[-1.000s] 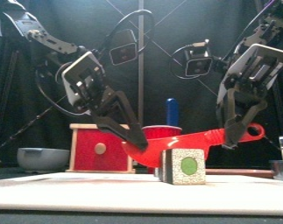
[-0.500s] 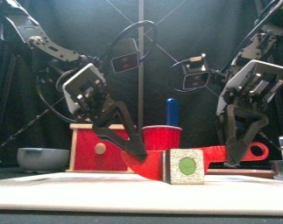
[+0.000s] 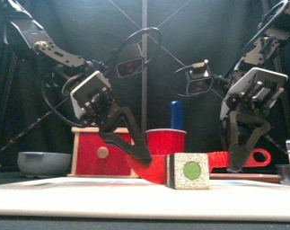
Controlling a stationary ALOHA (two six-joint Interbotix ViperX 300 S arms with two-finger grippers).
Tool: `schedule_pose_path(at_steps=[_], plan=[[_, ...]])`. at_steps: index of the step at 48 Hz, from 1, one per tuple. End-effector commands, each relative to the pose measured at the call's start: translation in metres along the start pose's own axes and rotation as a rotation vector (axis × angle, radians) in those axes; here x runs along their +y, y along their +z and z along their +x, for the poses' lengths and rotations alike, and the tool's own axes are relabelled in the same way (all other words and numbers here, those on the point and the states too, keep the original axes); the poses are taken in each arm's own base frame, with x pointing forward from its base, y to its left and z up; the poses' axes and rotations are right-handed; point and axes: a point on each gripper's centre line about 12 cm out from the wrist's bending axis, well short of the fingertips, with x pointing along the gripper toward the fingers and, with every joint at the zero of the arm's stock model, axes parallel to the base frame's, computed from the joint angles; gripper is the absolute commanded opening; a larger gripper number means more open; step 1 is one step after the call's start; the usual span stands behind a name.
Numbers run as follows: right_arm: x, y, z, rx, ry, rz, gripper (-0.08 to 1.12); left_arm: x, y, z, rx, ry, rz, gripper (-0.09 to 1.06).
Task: Place sushi on board then cut the sushi with the knife then place the pieces on the plate
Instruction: Cut the sushi into 4 pieces
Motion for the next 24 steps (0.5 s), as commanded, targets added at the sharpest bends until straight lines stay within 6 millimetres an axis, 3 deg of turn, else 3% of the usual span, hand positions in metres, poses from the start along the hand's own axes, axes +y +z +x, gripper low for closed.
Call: schedule_pose_path(at_steps=[1, 17, 24], plan=[[0.005, 0.017, -0.014, -0.063, 0.017, 0.004, 0.33, 0.000, 0.018, -0.004, -0.050, -0.002, -0.001, 0.51], [0.017, 0.032, -0.043, -0.126, 0.056, -0.015, 0.33, -0.008, 0.051, -0.031, -0.155, -0.034, 0.025, 0.50], [0.024, 0.031, -0.051, -0.145, 0.075, -0.019, 0.33, -0.018, 0.054, -0.037, -0.170, -0.057, 0.035, 0.50]])
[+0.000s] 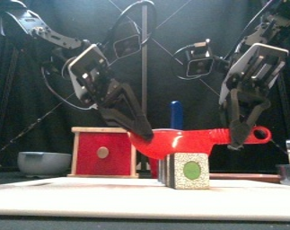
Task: Place sushi on board then cut the sushi with the knife then place the pieces on the plate
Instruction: Cut the sushi into 4 pieces
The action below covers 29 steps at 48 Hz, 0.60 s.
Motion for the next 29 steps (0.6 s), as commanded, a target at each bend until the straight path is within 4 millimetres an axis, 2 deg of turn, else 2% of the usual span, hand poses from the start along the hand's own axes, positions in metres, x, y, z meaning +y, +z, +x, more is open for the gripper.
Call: schedule_pose_path(at_steps=[1, 10, 29], plan=[[0.010, 0.016, -0.018, -0.080, 0.032, 0.001, 0.33, -0.009, 0.025, -0.009, -0.074, -0.021, 0.005, 0.50], [0.022, 0.012, -0.018, -0.072, 0.059, -0.004, 0.33, -0.026, 0.020, -0.008, -0.063, -0.054, 0.017, 0.50], [0.017, 0.004, -0.007, -0.039, 0.045, 0.003, 0.33, -0.026, 0.007, 0.002, -0.022, -0.044, 0.000, 0.50]])
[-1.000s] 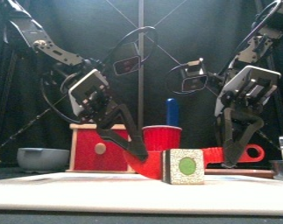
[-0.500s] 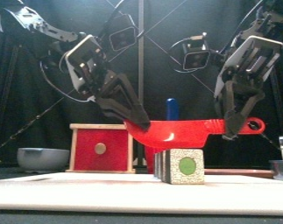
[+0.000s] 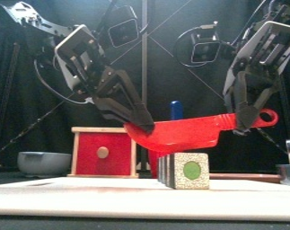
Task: Place sushi on board then cut the sushi with the knife then place the pieces on the plate
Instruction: Cut the sushi into 4 pieces
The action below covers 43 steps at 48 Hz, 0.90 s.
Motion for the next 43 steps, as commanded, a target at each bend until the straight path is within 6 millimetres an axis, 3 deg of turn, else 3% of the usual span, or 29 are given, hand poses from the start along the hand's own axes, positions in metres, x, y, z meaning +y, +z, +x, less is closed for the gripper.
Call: schedule_pose_path(at_steps=[1, 43], plan=[[0.000, 0.008, -0.004, -0.035, 0.002, 0.008, 0.33, -0.001, 0.015, -0.001, -0.042, 0.001, -0.006, 0.50], [-0.001, -0.008, 0.026, 0.057, -0.010, 0.032, 0.33, -0.004, -0.011, 0.016, 0.056, -0.001, -0.051, 0.50]])
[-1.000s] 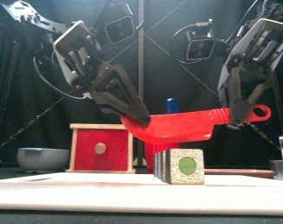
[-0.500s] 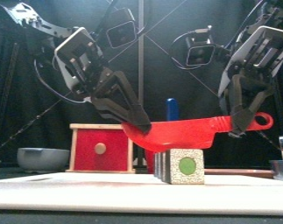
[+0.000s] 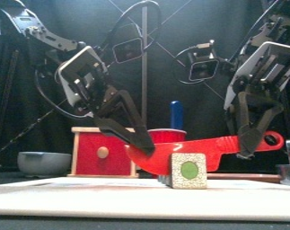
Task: Place sushi on board then cut the sushi with the knife then place the pieces on the plate
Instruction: Cut the sushi into 4 pieces
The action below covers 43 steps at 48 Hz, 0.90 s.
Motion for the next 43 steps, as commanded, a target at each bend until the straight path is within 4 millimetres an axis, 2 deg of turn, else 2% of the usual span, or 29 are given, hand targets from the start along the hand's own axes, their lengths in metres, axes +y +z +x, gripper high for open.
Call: schedule_pose_path(at_steps=[1, 18, 29, 35, 43], plan=[[0.005, 0.006, -0.001, -0.018, 0.013, 0.005, 0.33, -0.004, 0.008, 0.000, -0.009, -0.013, -0.017, 0.50], [0.025, 0.002, 0.006, 0.001, 0.048, -0.008, 0.33, -0.015, 0.012, -0.001, 0.002, -0.048, -0.023, 0.50], [0.026, 0.003, 0.005, -0.003, 0.051, -0.010, 0.33, -0.018, 0.013, -0.002, -0.003, -0.055, -0.022, 0.50], [0.027, 0.006, -0.001, -0.020, 0.057, -0.015, 0.33, -0.018, 0.018, -0.005, -0.018, -0.056, -0.021, 0.51], [0.029, 0.014, -0.021, -0.064, 0.071, -0.033, 0.33, -0.014, 0.030, -0.016, -0.053, -0.056, -0.031, 0.52]])
